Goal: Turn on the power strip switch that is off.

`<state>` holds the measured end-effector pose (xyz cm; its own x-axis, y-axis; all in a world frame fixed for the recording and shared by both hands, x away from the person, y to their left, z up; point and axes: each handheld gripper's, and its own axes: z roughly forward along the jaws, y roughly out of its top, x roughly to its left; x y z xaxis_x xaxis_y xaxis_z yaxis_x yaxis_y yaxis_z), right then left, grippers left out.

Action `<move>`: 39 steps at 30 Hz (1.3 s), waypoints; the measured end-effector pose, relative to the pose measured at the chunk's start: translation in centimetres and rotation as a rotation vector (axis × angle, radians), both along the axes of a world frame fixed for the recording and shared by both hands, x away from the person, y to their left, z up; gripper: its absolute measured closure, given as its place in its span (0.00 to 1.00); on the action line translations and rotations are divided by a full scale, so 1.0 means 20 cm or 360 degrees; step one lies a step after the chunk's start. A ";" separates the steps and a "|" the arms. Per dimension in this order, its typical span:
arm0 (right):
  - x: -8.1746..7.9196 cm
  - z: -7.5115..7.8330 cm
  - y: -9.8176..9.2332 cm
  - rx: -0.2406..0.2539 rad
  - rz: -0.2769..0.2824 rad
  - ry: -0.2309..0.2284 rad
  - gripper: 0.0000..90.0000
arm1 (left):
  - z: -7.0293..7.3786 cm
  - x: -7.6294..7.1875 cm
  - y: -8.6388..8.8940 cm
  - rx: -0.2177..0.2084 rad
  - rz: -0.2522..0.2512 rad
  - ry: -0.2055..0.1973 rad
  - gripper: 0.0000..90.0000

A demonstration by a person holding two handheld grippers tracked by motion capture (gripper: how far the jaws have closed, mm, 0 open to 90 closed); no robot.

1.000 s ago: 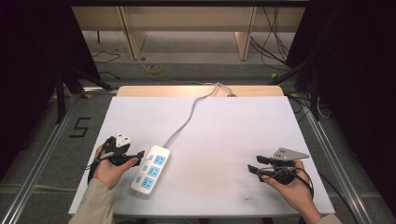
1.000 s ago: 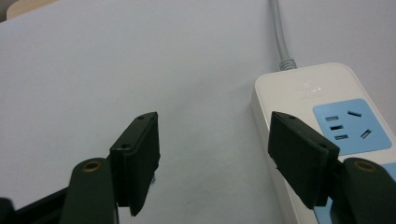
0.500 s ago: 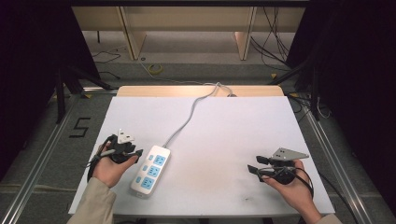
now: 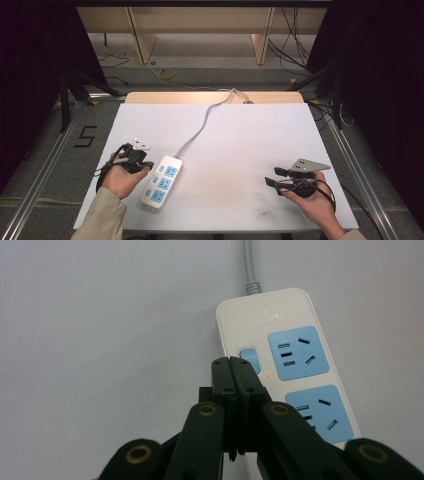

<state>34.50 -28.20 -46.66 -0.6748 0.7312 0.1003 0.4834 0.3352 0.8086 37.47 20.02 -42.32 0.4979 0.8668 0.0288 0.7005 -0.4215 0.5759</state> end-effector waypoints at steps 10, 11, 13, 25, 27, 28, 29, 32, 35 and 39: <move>0.00 0.00 0.00 -0.0007 0.0003 0.0004 0.49 | 0.01 0.00 -0.01 0.0003 -0.0012 0.0097 0.99; 0.00 0.00 0.00 -0.0007 0.0004 0.0003 0.49 | 0.01 0.00 -0.01 0.0014 -0.0021 0.0117 0.99; 0.00 0.00 0.00 -0.0007 0.0004 0.0003 0.49 | 0.01 0.00 -0.01 0.0020 -0.0024 0.0123 0.99; 0.00 0.00 0.01 -0.0016 0.0011 0.0012 0.48 | 0.00 0.00 -0.03 0.0069 -0.0041 0.0249 0.99; -0.01 0.00 0.01 -0.0014 0.0012 0.0012 0.48 | 0.00 0.00 -0.03 0.0075 -0.0046 0.0263 0.99; -0.01 0.00 0.01 -0.0017 0.0010 0.0012 0.48 | 0.00 0.00 -0.03 0.0077 -0.0050 0.0275 0.99; -0.01 0.00 0.01 -0.0018 0.0010 0.0011 0.48 | 0.00 0.00 -0.03 0.0083 -0.0057 0.0279 0.99; -0.01 0.00 0.01 -0.0021 0.0012 0.0012 0.48 | 0.00 0.00 -0.03 0.0085 -0.0058 0.0294 0.99; -0.01 0.00 0.01 -0.0023 0.0014 0.0011 0.48 | -0.01 0.00 -0.04 0.0090 -0.0060 0.0314 0.99; -0.01 0.00 0.01 -0.0022 0.0015 0.0010 0.48 | -0.01 -0.01 -0.04 0.0100 -0.0062 0.0331 0.99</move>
